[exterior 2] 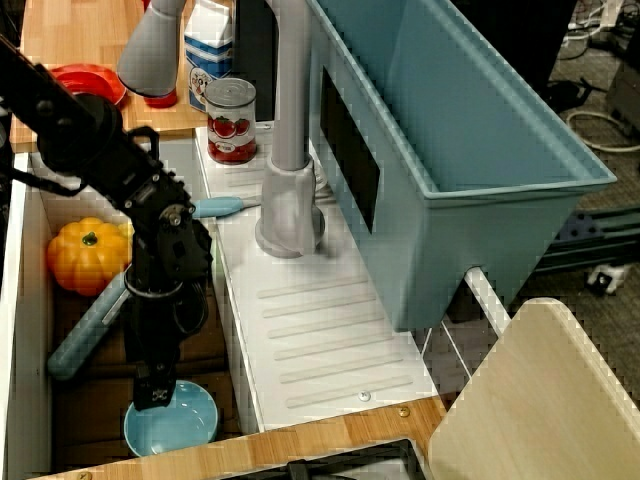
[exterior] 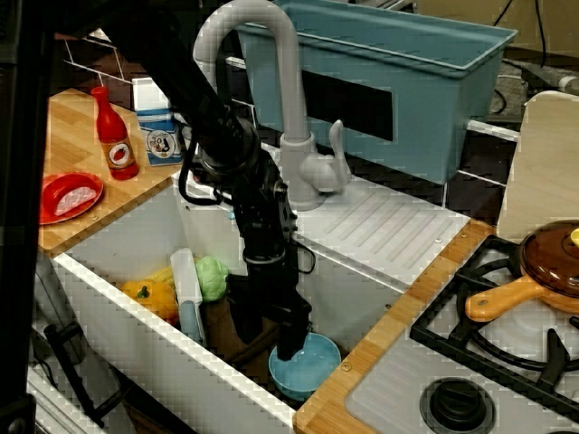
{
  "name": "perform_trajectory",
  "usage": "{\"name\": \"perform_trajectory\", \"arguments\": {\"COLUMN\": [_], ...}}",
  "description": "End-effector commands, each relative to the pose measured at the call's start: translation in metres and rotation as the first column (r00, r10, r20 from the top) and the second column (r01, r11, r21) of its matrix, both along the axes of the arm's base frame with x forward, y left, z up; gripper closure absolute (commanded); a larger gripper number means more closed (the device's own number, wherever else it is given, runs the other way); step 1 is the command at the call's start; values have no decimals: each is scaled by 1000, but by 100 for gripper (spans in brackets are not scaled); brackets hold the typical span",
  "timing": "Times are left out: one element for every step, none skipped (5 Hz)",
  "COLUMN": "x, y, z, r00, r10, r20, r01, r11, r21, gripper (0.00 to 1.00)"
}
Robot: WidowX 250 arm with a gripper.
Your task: Lift bowl
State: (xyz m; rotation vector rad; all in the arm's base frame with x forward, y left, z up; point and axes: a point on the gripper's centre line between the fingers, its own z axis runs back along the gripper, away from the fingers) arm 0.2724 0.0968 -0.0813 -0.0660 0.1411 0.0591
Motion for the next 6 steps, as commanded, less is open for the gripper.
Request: {"name": "perform_trajectory", "arguments": {"x": [-1, 0, 1, 2, 3, 5], "y": [4, 7, 12, 16, 18, 22], "z": [4, 2, -4, -9, -15, -21], "r00": [996, 992, 987, 983, 980, 974], "r10": [34, 79, 121, 157, 178, 211], "r20": [77, 97, 105, 98, 89, 82], "r01": [-33, -75, -114, -148, -169, -201], "r11": [999, 996, 991, 984, 981, 972], "r21": [-20, -45, -73, -94, -97, -118], "gripper": [0, 0, 0, 0, 0, 0]}}
